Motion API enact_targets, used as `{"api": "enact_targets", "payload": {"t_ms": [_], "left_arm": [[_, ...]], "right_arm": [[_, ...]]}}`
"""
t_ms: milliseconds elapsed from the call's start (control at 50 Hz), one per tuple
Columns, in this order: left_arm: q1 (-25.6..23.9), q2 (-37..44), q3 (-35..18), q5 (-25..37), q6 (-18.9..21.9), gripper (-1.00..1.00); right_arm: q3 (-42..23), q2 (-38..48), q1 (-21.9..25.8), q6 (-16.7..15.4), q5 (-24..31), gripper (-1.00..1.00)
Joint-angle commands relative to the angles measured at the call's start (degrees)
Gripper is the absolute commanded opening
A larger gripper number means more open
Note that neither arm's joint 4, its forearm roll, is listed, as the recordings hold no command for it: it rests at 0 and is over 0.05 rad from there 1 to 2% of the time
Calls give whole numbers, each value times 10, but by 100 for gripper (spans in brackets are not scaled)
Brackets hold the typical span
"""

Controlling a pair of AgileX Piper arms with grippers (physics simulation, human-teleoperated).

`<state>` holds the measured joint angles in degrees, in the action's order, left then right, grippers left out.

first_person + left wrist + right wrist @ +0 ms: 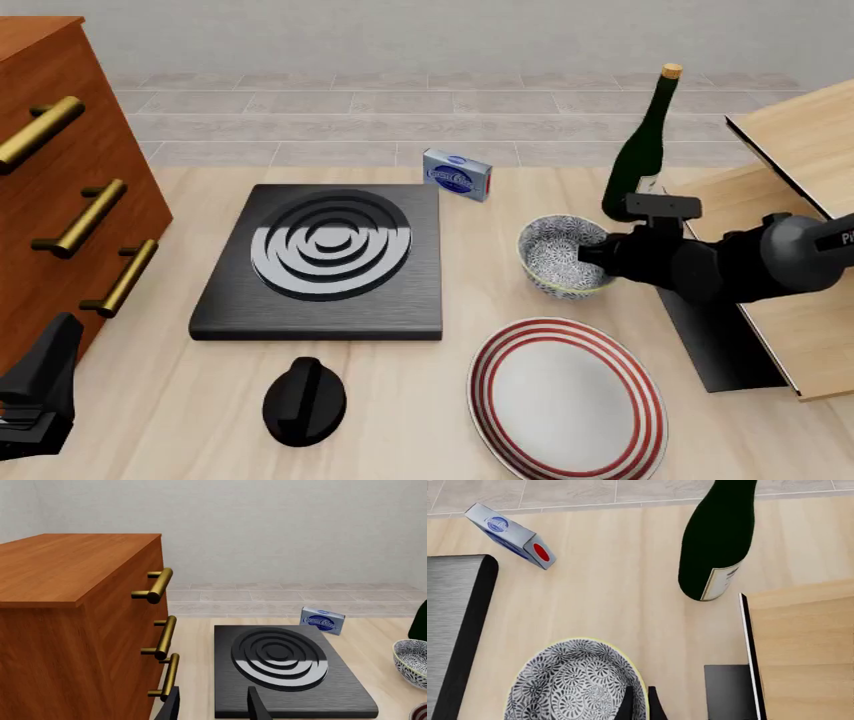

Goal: Put the bowl on the stove.

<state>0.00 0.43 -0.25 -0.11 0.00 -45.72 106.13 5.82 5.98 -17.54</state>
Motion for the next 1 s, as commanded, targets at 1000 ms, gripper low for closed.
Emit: {"api": "enact_targets", "payload": {"t_ms": [1000], "left_arm": [[0, 0, 0, 0, 0, 100]], "right_arm": [[-29, -201, 50, 17, 119, -100]]}}
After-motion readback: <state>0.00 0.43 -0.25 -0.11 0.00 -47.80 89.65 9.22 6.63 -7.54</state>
